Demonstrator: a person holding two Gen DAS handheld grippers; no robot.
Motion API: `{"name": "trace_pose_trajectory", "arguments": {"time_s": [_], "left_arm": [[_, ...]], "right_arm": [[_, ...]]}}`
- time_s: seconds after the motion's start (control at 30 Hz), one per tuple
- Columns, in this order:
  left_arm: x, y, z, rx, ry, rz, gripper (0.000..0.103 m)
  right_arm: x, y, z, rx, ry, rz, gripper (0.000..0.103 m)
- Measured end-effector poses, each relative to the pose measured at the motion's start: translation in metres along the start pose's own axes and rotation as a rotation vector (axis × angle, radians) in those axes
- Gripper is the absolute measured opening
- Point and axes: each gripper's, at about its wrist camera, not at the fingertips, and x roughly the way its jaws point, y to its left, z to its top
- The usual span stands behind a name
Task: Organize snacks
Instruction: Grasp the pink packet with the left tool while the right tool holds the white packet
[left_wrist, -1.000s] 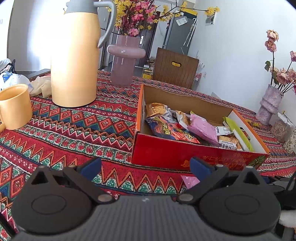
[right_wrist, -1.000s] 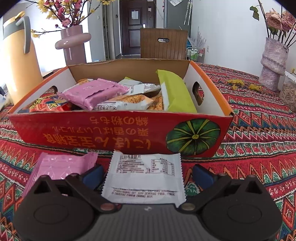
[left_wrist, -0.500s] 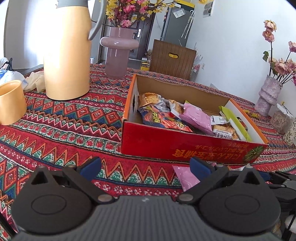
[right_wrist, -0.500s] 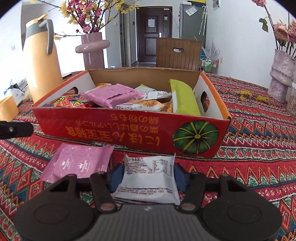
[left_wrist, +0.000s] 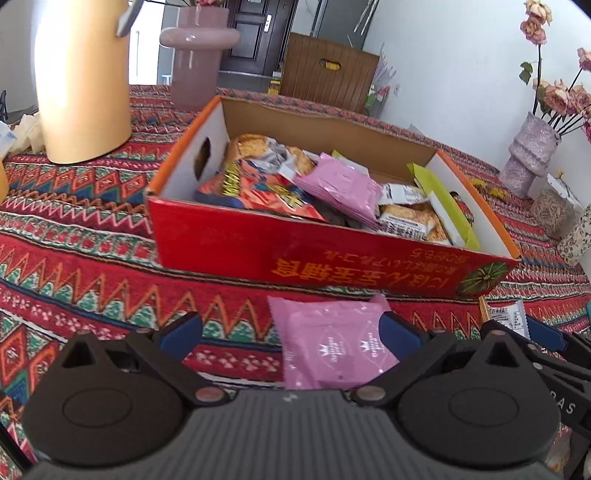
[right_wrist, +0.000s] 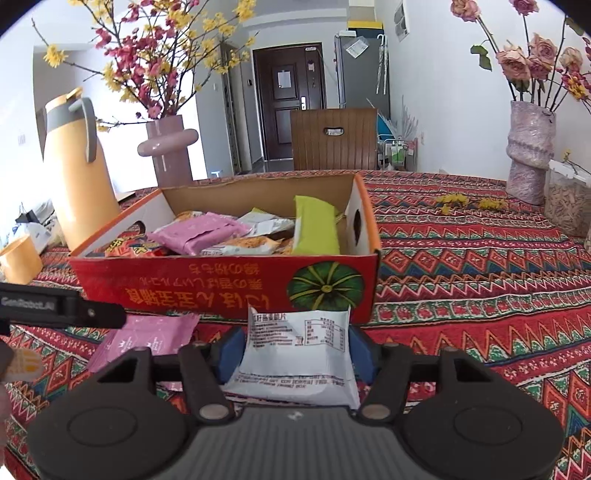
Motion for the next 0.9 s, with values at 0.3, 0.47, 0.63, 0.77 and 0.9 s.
{"name": "trace_pose_trajectory", "arguments": {"time_s": [0.3,0.47,0.63,0.77,0.9], "left_arm": [[0.025,-0.028,0.006,-0.009,0.096,0.057,0.103],[0.033,-0.038,0.007,-0.017,0.133,0.081,0.103],[0.038,-0.048,0.007,-0.022,0.146,0.108,0.103],[0.040,-0.052,0.006,-0.020,0.148,0.132,0.103],[0.038,-0.055,0.004,-0.002,0.155,0.123,0.102]], "right_arm": [[-0.006,-0.027,-0.006,0.045,-0.016,0.012,0.062],[-0.009,-0.034,-0.009,0.057,-0.023,0.032,0.062],[-0.008,-0.038,-0.010,0.067,-0.025,0.044,0.062],[-0.010,-0.039,-0.011,0.072,-0.030,0.053,0.063],[-0.011,-0.039,-0.012,0.076,-0.031,0.061,0.064]]}}
